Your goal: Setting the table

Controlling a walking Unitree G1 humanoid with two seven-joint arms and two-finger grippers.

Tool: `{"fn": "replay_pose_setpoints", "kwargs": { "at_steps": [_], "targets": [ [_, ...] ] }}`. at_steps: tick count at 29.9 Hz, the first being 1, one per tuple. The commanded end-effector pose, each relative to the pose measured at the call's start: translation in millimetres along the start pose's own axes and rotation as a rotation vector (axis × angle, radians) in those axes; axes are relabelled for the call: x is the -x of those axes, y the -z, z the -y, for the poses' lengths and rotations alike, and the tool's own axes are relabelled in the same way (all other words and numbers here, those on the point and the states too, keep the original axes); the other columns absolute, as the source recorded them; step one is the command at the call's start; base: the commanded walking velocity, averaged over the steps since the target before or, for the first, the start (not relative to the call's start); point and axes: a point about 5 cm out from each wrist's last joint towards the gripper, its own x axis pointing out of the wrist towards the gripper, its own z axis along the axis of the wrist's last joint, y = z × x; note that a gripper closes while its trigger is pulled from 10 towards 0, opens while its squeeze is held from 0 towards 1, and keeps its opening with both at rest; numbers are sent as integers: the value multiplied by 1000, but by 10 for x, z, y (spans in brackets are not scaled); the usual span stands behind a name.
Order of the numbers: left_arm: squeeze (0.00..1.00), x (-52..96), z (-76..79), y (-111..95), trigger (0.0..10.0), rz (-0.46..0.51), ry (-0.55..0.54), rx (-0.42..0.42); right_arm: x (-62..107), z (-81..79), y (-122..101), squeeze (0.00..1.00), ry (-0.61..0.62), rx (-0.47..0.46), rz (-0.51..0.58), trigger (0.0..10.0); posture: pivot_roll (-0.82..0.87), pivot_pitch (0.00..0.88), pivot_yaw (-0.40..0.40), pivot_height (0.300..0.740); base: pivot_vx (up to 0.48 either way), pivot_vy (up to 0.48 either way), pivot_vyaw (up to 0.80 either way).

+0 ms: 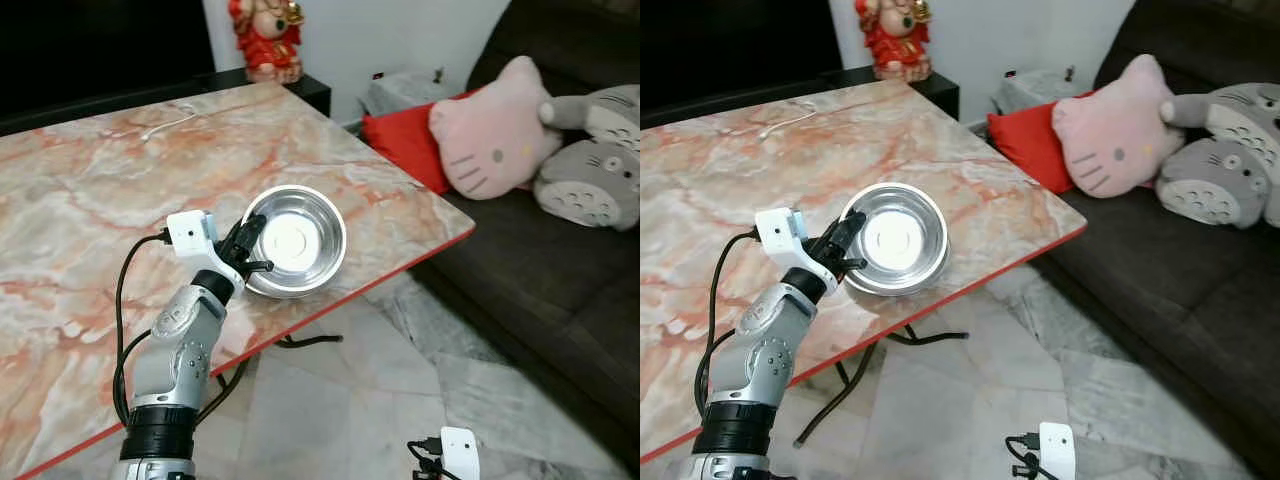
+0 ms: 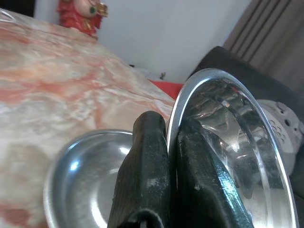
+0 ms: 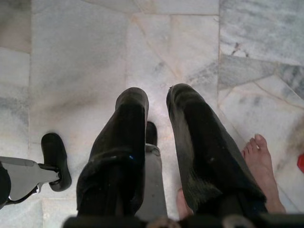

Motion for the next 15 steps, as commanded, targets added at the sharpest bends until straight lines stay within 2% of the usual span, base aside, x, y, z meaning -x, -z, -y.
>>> {"fn": "replay_pose_setpoints", "kwargs": {
  "at_steps": [1,6,7,9,10,11,12,15],
  "targets": [
    [0,-62,50,-32,10000,-15,11,-14,6,9,22,0,5,-12,-4,10000,103,0,-25,740,0,0,0],
    [0,-123,75,48,10000,-73,-14,-40,5,7,21,0,4,-10,-5,10000,111,0,-25,740,0,0,0],
    [0,-208,152,72,10000,-76,-3,24,4,4,19,0,2,-8,-5,10000,110,0,-25,740,0,0,0],
    [0,-313,210,88,10000,-91,-9,46,4,1,17,0,1,-6,-6,10000,107,0,-23,740,0,0,0],
    [0,-429,254,88,10000,-105,-27,64,3,-4,17,0,1,-7,-5,10000,101,0,-20,740,0,0,0],
    [0,-429,254,88,10000,-105,-27,64,3,-4,17,0,1,-7,-5,10000,101,0,-20,740,0,0,0],
    [0,-518,293,110,10000,-138,-38,54,4,-7,20,0,2,-9,-5,10000,93,0,-12,740,0,0,0],
    [0,-563,338,103,10000,-138,-12,34,5,-11,25,0,5,-15,-5,10000,83,0,-5,740,0,0,0]
  ]
}}
